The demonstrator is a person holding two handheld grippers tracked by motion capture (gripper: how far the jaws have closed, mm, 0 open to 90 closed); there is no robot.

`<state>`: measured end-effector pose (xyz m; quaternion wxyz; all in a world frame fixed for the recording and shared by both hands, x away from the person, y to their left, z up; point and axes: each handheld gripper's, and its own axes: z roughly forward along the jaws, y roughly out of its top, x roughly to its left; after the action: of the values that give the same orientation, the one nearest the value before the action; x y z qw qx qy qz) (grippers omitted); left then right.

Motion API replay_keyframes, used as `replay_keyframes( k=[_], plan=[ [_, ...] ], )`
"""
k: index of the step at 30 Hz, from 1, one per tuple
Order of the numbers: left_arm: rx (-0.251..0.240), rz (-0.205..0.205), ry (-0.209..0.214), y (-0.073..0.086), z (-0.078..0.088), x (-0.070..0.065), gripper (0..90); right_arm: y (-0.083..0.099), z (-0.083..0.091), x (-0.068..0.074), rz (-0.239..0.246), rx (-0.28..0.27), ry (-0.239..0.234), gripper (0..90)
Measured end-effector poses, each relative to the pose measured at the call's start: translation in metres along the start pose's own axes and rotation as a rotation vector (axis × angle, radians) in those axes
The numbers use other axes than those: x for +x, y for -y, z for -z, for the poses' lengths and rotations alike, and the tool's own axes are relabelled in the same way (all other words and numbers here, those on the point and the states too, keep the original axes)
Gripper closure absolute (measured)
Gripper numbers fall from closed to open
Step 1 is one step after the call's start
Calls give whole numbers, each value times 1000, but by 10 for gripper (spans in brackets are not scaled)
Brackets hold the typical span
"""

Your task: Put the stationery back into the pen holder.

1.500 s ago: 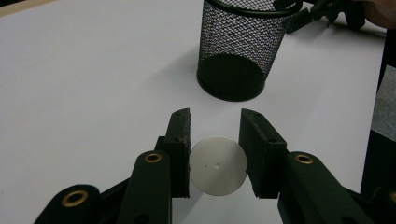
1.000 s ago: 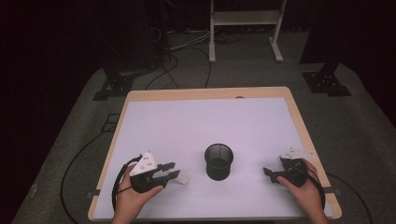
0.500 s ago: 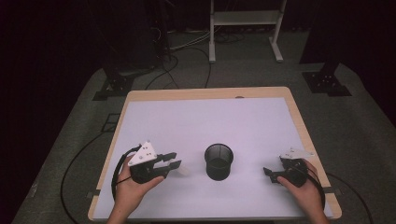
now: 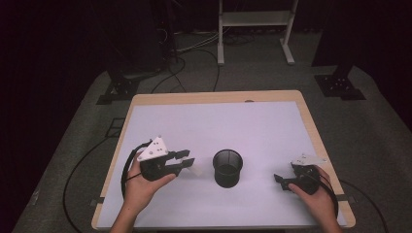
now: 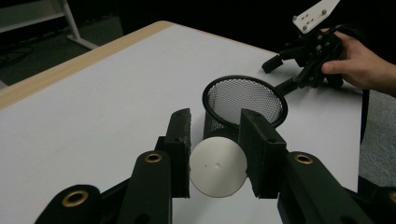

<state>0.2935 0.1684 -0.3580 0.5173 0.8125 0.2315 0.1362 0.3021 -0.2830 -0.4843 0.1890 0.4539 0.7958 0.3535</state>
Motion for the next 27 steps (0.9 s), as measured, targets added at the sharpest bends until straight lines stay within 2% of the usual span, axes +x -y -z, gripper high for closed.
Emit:
replay_keyframes(
  k=[16, 27],
  plan=[
    [-47, -33, 28, -33, -10, 3, 651, 0, 0, 0, 0, 0, 0, 132],
    [-67, -46, 61, -46, -23, 1, 651, 0, 0, 0, 1, 0, 0, 133]
  ],
)
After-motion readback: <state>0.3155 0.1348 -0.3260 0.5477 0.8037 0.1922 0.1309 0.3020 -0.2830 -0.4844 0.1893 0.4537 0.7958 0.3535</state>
